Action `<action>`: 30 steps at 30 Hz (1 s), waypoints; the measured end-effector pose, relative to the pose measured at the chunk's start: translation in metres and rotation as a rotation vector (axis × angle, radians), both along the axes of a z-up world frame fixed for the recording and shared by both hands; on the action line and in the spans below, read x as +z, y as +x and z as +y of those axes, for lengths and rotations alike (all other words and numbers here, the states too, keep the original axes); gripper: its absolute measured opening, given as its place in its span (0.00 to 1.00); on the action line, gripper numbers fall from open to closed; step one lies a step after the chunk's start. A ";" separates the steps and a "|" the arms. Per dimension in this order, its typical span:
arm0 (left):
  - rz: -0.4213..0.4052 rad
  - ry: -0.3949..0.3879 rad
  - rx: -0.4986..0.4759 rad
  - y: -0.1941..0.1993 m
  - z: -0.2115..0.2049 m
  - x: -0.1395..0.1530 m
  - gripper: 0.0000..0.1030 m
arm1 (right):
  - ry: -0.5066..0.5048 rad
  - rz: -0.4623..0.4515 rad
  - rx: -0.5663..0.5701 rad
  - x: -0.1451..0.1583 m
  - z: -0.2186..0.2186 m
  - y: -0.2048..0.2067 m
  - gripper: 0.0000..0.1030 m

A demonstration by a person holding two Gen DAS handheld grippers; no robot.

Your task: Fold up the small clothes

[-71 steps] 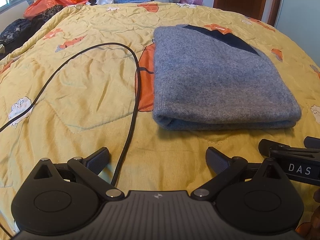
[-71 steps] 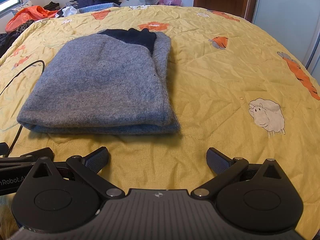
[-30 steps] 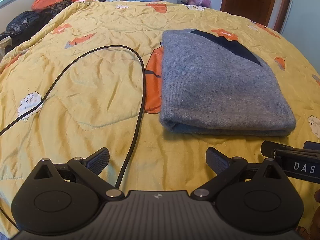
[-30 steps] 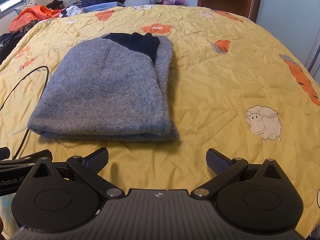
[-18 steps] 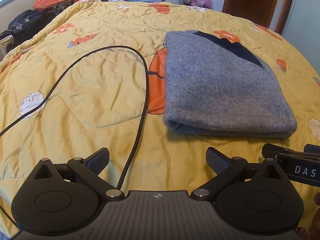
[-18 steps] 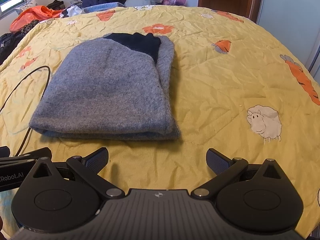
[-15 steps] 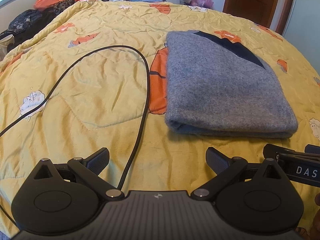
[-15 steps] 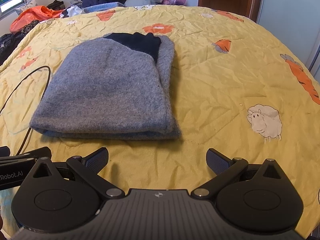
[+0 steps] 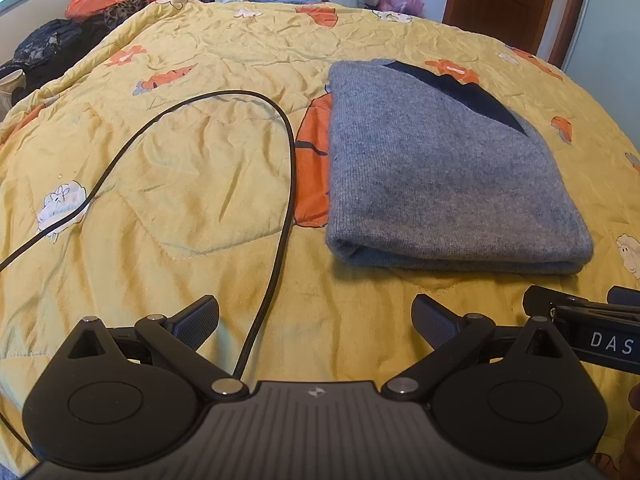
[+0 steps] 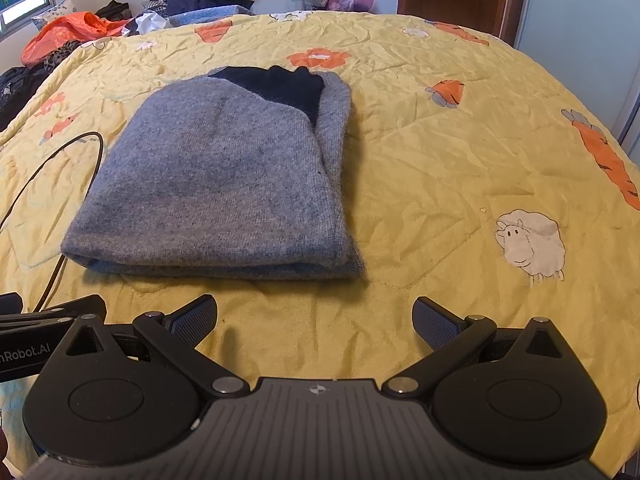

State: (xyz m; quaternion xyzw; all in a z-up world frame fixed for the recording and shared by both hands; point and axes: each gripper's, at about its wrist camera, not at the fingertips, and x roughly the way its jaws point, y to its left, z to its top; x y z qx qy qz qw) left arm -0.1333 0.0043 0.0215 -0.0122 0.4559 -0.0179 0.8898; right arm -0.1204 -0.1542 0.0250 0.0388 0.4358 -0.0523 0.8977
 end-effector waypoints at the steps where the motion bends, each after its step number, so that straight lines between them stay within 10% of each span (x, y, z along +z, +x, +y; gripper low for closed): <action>1: -0.001 0.000 -0.002 -0.001 0.000 0.001 1.00 | 0.001 0.000 0.000 0.000 0.000 0.000 0.99; 30: 0.013 -0.017 0.005 0.000 0.002 0.002 1.00 | 0.011 -0.003 0.008 0.001 0.001 0.000 0.99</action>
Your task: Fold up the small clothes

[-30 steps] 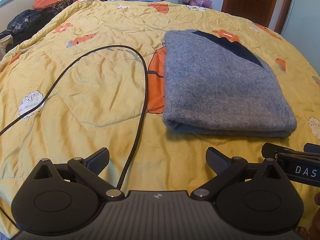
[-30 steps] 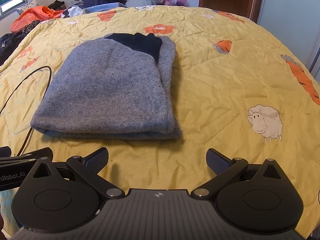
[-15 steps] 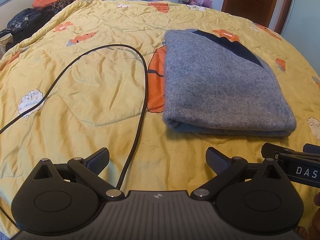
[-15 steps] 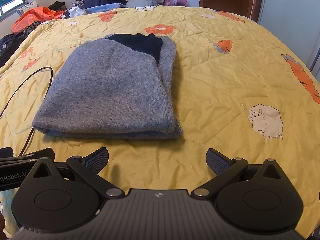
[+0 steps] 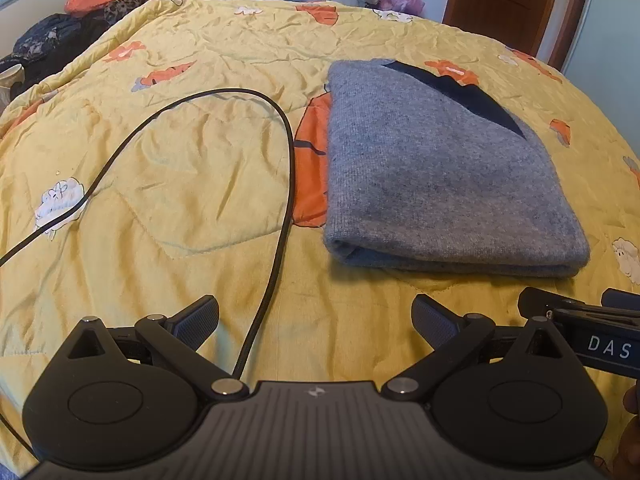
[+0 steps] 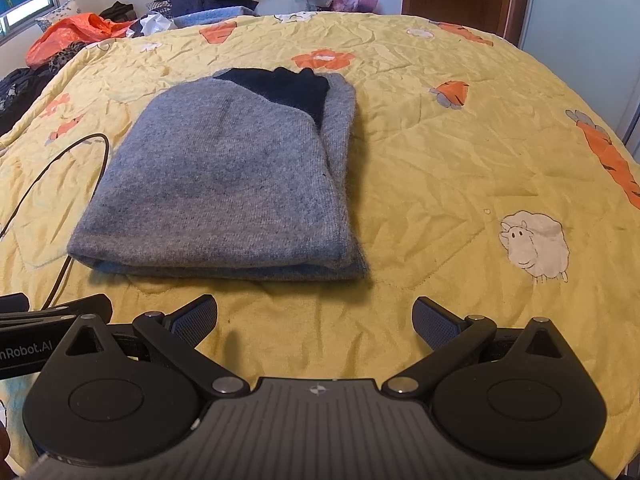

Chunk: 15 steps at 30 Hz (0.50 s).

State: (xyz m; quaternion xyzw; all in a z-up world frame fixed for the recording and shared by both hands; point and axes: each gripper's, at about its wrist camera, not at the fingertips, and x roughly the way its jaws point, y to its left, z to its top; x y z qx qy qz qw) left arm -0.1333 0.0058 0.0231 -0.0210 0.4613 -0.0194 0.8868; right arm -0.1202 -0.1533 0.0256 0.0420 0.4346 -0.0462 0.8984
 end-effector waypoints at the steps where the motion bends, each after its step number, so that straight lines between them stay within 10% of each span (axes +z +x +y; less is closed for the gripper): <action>1: 0.001 -0.001 -0.001 0.000 0.000 0.000 1.00 | 0.001 -0.001 0.000 0.000 0.000 0.000 0.99; 15: 0.002 -0.004 -0.001 0.001 0.000 0.000 1.00 | 0.007 -0.002 0.004 0.002 -0.001 0.001 0.99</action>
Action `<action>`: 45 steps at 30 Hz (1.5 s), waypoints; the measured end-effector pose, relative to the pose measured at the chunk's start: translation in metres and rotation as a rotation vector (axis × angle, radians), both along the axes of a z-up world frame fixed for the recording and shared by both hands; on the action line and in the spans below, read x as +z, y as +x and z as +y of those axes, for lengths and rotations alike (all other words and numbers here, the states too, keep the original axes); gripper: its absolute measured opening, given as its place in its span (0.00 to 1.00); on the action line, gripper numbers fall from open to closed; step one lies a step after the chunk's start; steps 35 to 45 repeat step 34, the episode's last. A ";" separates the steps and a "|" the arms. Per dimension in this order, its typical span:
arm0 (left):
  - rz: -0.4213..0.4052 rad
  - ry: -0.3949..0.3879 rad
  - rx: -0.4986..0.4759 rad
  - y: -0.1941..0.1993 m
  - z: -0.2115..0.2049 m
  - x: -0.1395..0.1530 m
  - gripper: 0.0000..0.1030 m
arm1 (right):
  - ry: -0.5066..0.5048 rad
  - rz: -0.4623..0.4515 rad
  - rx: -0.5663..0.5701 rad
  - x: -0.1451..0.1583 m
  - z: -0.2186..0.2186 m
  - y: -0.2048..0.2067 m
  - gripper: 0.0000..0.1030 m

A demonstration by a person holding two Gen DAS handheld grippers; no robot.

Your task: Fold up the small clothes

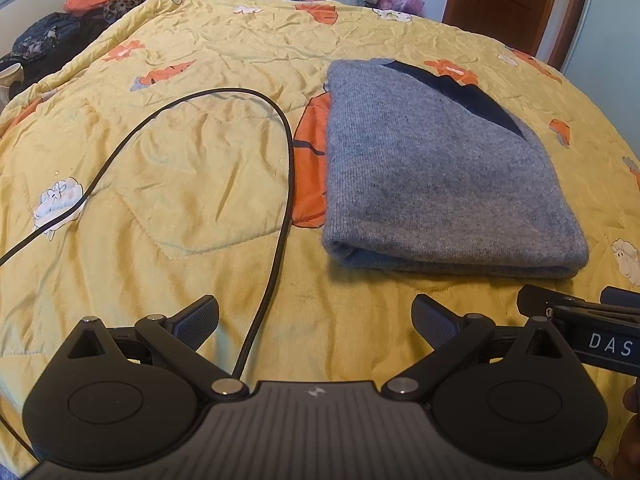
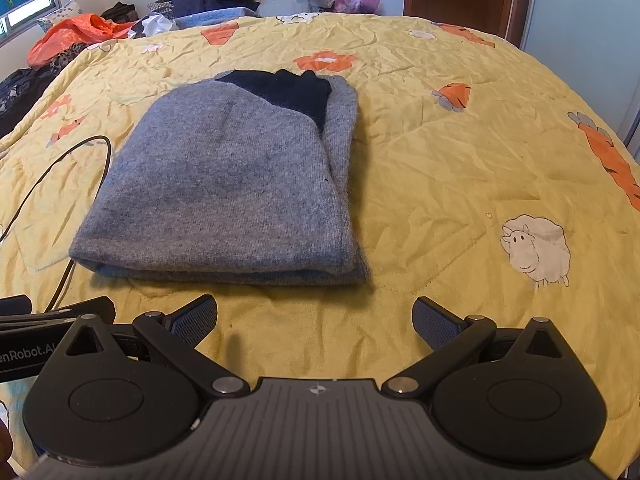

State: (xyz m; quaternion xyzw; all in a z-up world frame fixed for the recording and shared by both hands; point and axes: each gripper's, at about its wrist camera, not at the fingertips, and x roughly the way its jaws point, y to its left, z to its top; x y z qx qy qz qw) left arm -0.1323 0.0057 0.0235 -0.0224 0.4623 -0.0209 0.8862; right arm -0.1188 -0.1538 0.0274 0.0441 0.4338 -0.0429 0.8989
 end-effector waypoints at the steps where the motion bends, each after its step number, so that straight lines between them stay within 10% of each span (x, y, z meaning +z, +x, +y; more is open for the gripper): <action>1: 0.000 0.001 -0.001 0.000 0.000 0.000 1.00 | -0.001 0.000 0.000 0.000 0.000 0.000 0.99; 45: -0.065 -0.021 -0.073 -0.010 -0.001 0.013 1.00 | 0.017 -0.006 -0.013 0.000 -0.005 -0.002 1.00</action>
